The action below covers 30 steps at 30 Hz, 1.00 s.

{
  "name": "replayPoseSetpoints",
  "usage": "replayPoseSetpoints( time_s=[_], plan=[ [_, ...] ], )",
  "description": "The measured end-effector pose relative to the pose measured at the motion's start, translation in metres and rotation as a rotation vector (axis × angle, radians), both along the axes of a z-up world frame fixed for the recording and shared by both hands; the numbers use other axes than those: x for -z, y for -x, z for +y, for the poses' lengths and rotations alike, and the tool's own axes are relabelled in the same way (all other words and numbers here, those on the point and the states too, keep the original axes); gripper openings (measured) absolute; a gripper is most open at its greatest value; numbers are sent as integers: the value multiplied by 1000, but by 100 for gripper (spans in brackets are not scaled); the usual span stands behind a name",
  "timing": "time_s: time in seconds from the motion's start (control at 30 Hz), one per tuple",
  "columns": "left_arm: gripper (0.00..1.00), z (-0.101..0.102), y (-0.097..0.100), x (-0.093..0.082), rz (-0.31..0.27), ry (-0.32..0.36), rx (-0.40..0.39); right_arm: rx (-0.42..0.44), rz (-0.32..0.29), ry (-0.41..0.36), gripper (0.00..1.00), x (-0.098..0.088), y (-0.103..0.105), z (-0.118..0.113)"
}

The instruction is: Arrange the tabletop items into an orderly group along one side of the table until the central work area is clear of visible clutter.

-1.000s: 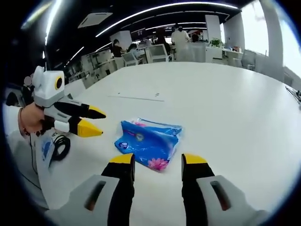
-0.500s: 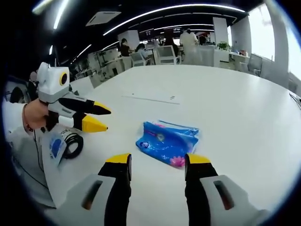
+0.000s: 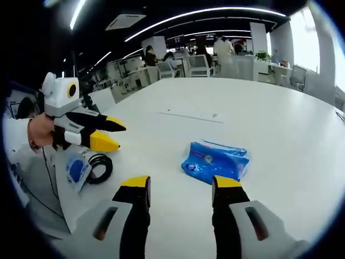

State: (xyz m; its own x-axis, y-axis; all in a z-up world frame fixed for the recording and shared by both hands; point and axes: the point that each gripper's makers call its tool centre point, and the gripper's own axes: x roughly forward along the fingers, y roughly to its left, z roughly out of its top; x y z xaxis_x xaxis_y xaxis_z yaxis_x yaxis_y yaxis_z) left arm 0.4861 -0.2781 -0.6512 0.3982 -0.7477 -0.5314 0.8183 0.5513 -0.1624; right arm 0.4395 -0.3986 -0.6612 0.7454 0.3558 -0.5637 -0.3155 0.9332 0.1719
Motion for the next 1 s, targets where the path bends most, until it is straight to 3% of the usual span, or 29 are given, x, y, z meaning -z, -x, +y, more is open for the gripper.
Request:
replayPoseSetpoints(
  time_s=[0.4, 0.73, 1.0],
  plan=[
    [39, 65, 30, -14, 8, 29, -50, -62, -18, -34, 44, -8, 14, 57],
    [40, 138, 51, -10, 28, 28, -127, -138, 4, -60, 44, 4, 36, 119],
    [40, 185, 62, -7, 35, 30, -176, -183, 15, -65, 44, 9, 47, 162]
  ],
)
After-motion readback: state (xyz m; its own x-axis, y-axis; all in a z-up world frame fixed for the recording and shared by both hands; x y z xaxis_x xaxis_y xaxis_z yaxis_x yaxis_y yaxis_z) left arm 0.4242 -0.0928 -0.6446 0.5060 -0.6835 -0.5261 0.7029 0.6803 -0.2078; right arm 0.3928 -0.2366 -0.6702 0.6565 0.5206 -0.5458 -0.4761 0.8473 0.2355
